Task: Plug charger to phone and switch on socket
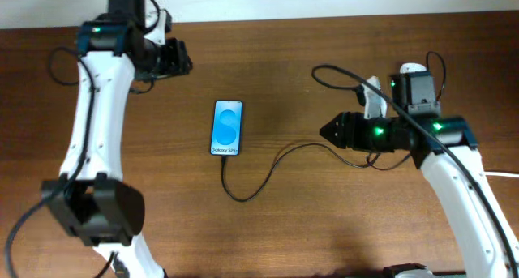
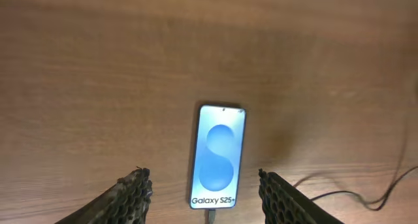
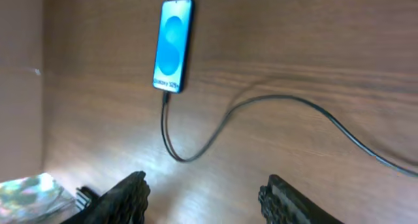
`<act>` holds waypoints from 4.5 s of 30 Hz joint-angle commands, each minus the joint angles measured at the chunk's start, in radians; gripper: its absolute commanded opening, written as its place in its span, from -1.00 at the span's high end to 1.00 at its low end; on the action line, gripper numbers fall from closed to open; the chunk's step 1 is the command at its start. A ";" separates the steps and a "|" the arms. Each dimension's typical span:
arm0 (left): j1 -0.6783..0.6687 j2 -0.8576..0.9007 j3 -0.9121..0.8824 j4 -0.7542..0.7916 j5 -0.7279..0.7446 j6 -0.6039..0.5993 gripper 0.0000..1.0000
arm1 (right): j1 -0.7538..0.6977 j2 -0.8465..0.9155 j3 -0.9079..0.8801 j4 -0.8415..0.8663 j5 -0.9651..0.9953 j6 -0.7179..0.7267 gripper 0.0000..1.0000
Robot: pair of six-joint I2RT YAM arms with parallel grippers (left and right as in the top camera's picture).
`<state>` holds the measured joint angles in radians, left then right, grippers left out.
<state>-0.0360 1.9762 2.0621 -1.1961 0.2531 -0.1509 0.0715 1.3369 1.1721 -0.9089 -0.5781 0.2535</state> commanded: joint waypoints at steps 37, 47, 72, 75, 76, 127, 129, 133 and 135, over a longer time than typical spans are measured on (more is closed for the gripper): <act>0.006 -0.340 0.008 0.103 -0.008 0.002 -0.99 | -0.002 -0.281 0.154 -0.170 0.322 0.056 -0.47; 0.006 -0.340 0.008 0.103 -0.008 0.002 -0.99 | -0.002 -0.281 0.154 -0.154 0.325 0.097 -0.50; 0.006 -0.340 0.008 0.103 -0.007 0.002 -0.99 | -0.253 -0.235 0.192 -0.273 0.378 0.055 -0.61; 0.006 -0.340 0.008 0.103 -0.008 0.002 -0.99 | -0.297 -0.235 0.192 -0.289 0.407 0.032 -0.61; 0.006 -0.340 0.008 0.103 -0.008 0.002 -0.99 | -0.304 -0.234 0.192 -0.291 0.407 0.019 -0.61; 0.006 -0.340 0.008 0.103 -0.008 0.002 -0.98 | -0.541 -0.009 0.322 -0.280 0.381 -0.092 -0.84; 0.006 -0.340 0.008 0.103 -0.008 0.002 -0.99 | -0.577 0.024 0.378 -0.280 0.352 -0.092 -0.86; 0.006 -0.340 0.008 0.103 -0.008 0.002 -0.98 | -0.644 0.101 0.476 -0.273 0.342 -0.097 -0.94; 0.006 -0.340 0.008 0.103 -0.008 0.002 -0.99 | -0.675 0.145 0.500 -0.269 0.342 -0.097 -0.94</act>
<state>-0.0322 1.6455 2.0613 -1.0958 0.2531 -0.1535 -0.5697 1.4322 1.6386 -1.1797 -0.2203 0.1677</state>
